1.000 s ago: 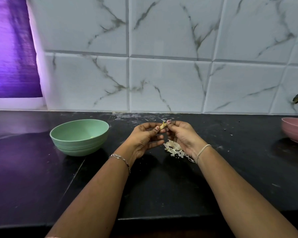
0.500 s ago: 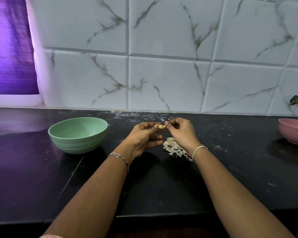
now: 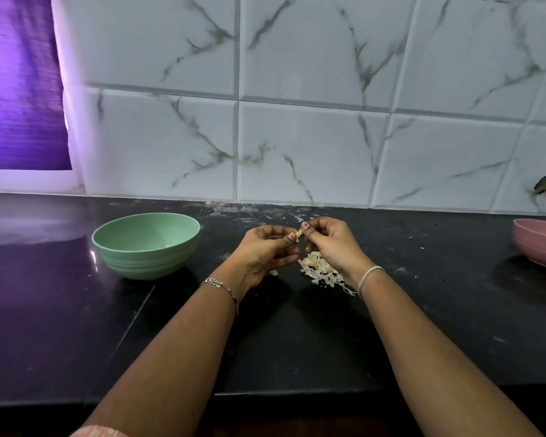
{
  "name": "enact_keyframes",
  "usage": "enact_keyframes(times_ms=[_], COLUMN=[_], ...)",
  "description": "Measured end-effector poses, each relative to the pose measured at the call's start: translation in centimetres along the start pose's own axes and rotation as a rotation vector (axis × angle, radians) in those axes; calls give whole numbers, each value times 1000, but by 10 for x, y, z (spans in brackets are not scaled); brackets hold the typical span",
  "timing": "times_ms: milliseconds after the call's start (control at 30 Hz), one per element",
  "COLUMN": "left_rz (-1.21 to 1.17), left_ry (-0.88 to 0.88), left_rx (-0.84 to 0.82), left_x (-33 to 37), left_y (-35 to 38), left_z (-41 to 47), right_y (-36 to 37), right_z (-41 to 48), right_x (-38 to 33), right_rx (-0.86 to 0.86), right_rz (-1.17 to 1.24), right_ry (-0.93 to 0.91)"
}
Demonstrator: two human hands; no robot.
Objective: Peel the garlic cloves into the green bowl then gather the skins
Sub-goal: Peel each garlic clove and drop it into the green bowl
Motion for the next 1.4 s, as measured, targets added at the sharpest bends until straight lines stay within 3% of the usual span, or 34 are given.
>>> enact_keyframes(times_ms=[167,500,700,800,867,1200,1400], left_rz=[34,107,540,992,1155,1329,1338], left_ry=[-19,29,41,-14,-37,-112,-46], left_rx=[0,37,203,297,316,246,251], left_x=[0,2,1,0,0,0,-1], left_y=[-1,1,-16,-24,-24,-23,-20], left_z=[0,2,4,3,-1,-9,-10], right_y=[-7,-15,-23,-25,-25,-26,-23], right_z=[5,0,-8,-10,-11,-14,-13], right_x=[6,4,4,4,4,8,9], right_rx=[138,175,284,291,280,264,309], right_rz=[-235,-473,-718,-757,-762,-685,-713], right_ry=[33,52,49,78,105,135,60])
Point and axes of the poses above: each hand's wrist, its own z-axis towards the middle knuckle, its own y-axis out of the palm, x = y × z, the point moved 1 cm from there along z, towards the middle knuckle, and after that the axes turned 9 degrees about -x, right-handed, at the moved point
